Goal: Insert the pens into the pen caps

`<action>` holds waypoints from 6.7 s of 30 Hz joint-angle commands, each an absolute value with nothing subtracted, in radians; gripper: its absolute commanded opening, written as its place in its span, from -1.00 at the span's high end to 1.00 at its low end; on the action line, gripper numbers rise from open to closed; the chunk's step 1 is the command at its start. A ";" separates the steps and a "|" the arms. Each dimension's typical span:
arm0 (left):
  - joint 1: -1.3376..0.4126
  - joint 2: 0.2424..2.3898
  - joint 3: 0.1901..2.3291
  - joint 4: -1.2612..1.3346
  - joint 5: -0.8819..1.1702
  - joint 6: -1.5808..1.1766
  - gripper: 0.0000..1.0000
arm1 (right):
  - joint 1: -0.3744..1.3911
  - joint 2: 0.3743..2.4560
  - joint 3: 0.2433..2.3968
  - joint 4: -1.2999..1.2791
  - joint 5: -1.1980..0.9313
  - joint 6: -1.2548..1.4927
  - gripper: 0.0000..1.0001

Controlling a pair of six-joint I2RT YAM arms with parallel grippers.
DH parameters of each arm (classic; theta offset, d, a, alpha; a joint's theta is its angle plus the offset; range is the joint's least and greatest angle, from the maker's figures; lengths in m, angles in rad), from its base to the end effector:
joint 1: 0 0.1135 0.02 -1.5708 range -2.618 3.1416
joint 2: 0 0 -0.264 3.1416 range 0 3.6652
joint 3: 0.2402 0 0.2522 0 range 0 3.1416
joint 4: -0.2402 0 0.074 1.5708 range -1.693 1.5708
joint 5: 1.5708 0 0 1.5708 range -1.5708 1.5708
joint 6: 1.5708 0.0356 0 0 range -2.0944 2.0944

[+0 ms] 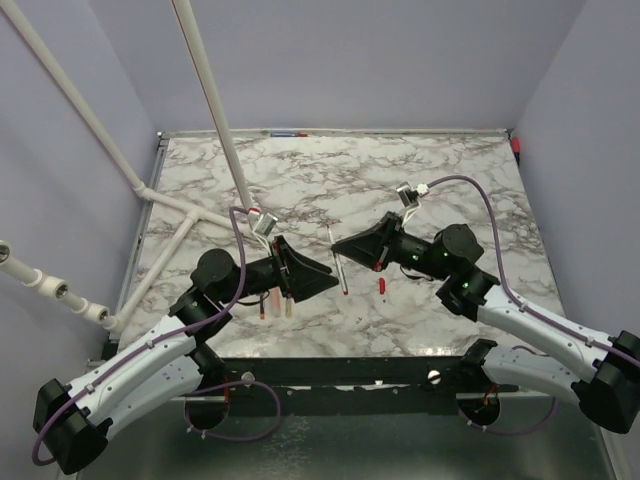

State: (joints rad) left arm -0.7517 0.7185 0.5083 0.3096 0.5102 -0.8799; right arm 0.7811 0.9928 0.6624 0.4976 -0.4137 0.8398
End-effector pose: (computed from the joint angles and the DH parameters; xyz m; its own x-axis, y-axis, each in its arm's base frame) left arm 0.1181 -0.1342 0.3053 -0.6866 -0.2787 -0.6714 0.6618 0.1425 -0.7360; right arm 0.1547 0.1735 0.3296 -0.6106 0.3546 -0.7081 -0.7063 0.1605 0.6895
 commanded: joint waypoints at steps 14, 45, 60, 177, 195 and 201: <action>-0.748 0.733 0.489 0.432 0.565 -0.951 -0.13 | 0.900 1.095 0.723 0.626 -0.357 0.827 0.99; -0.748 0.723 0.454 0.452 0.544 -0.948 1.00 | 0.931 1.079 0.734 0.517 -0.321 0.753 0.99; -0.748 0.762 0.516 0.067 0.497 -0.713 1.00 | 0.931 0.991 0.810 0.198 -0.182 0.604 0.16; -0.748 0.733 0.648 -0.199 0.659 -0.352 1.00 | 0.824 0.934 0.797 0.341 -0.316 0.672 0.99; -0.748 0.681 0.623 -0.119 0.810 -0.382 1.00 | 0.955 1.034 0.788 0.565 -0.272 0.654 0.99; -0.748 0.683 0.619 -0.106 0.831 -0.388 1.00 | 0.973 1.050 0.786 0.584 -0.262 0.649 0.99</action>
State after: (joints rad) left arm -0.7521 0.6903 0.6338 -0.1410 0.7773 -0.3820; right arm 0.9569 1.0351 0.7853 0.5335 -0.2794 0.6708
